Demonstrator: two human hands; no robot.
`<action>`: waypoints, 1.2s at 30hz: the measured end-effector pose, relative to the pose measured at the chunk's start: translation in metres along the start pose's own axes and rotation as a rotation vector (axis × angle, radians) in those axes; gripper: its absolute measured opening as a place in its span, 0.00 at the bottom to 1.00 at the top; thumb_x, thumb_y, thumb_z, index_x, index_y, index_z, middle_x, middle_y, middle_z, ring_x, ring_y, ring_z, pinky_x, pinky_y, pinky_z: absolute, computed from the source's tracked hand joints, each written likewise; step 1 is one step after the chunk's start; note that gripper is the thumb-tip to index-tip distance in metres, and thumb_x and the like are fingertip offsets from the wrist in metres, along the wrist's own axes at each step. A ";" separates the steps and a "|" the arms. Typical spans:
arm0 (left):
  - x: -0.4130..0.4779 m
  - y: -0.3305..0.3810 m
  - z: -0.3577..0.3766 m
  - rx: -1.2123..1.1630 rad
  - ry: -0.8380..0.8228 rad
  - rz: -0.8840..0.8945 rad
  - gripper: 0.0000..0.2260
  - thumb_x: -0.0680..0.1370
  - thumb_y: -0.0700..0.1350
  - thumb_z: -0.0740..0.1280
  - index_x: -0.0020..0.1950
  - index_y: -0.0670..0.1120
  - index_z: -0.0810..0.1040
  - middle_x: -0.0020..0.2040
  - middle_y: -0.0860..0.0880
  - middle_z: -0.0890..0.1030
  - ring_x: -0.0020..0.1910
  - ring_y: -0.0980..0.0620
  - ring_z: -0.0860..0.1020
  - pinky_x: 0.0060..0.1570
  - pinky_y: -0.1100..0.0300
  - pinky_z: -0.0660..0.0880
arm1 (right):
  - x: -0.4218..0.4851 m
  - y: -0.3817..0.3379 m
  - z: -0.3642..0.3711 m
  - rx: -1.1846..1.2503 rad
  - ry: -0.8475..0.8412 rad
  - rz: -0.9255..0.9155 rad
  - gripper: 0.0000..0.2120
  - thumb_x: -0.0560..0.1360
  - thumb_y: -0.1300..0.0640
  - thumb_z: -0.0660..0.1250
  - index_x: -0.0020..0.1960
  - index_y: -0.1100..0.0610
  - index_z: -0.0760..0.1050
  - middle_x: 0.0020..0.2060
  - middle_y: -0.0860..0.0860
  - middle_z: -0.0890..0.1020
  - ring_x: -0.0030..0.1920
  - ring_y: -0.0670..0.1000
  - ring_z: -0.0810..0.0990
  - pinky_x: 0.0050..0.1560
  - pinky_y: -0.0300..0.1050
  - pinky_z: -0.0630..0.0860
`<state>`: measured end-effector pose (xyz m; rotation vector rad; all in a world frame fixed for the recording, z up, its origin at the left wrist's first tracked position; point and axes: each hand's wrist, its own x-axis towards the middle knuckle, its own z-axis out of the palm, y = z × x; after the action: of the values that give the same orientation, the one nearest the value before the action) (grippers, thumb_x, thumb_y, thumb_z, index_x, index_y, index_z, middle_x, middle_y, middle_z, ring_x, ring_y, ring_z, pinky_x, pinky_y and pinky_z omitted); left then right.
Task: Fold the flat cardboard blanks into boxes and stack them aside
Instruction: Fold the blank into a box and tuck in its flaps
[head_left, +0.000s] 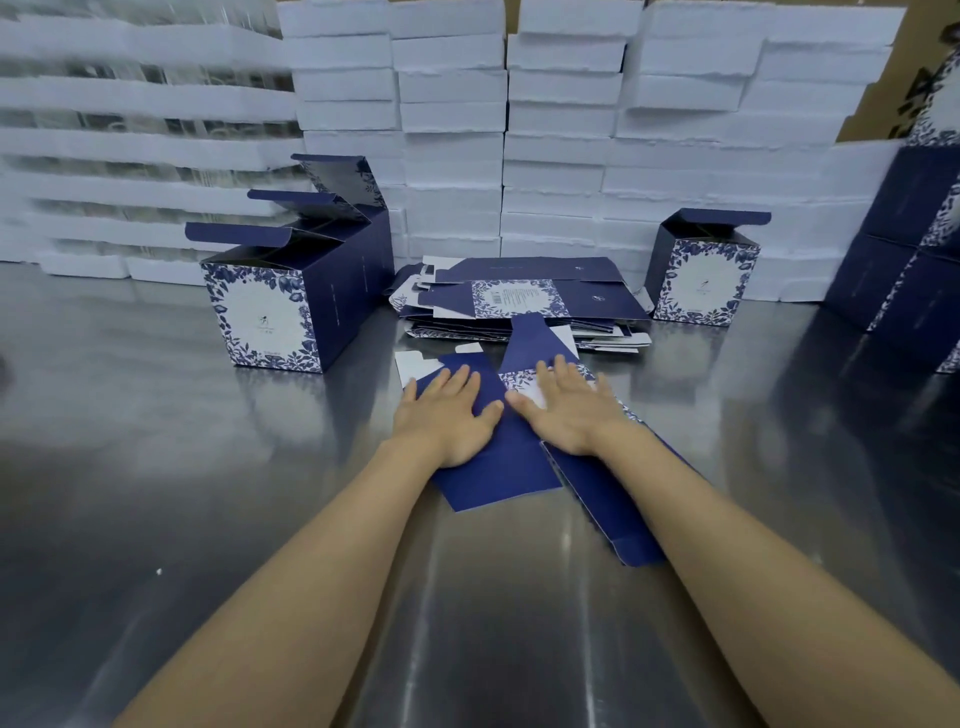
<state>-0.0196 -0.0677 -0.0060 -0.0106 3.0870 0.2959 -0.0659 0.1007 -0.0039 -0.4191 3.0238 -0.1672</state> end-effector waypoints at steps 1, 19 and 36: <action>-0.001 -0.006 -0.001 0.006 -0.002 -0.036 0.29 0.82 0.61 0.43 0.80 0.50 0.46 0.80 0.54 0.44 0.78 0.54 0.42 0.74 0.46 0.38 | 0.000 0.011 -0.002 -0.017 0.012 0.040 0.39 0.77 0.31 0.38 0.79 0.55 0.40 0.79 0.52 0.41 0.78 0.52 0.40 0.74 0.56 0.35; -0.028 -0.007 -0.029 -1.207 0.463 -0.038 0.17 0.80 0.43 0.61 0.69 0.52 0.74 0.59 0.59 0.76 0.57 0.62 0.75 0.57 0.67 0.69 | -0.045 0.063 -0.086 1.184 -0.003 -0.067 0.10 0.73 0.53 0.71 0.52 0.55 0.79 0.40 0.46 0.84 0.40 0.47 0.80 0.38 0.36 0.76; -0.021 -0.010 -0.024 -1.873 0.377 0.134 0.27 0.75 0.63 0.58 0.70 0.52 0.70 0.62 0.55 0.79 0.61 0.57 0.78 0.57 0.60 0.76 | -0.042 0.009 -0.030 0.855 0.921 -0.514 0.10 0.80 0.73 0.54 0.53 0.62 0.71 0.69 0.52 0.70 0.74 0.52 0.63 0.74 0.45 0.60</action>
<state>0.0009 -0.0821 0.0168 0.0828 1.7492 2.9798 -0.0309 0.1235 0.0278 -1.2376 3.0093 -2.0589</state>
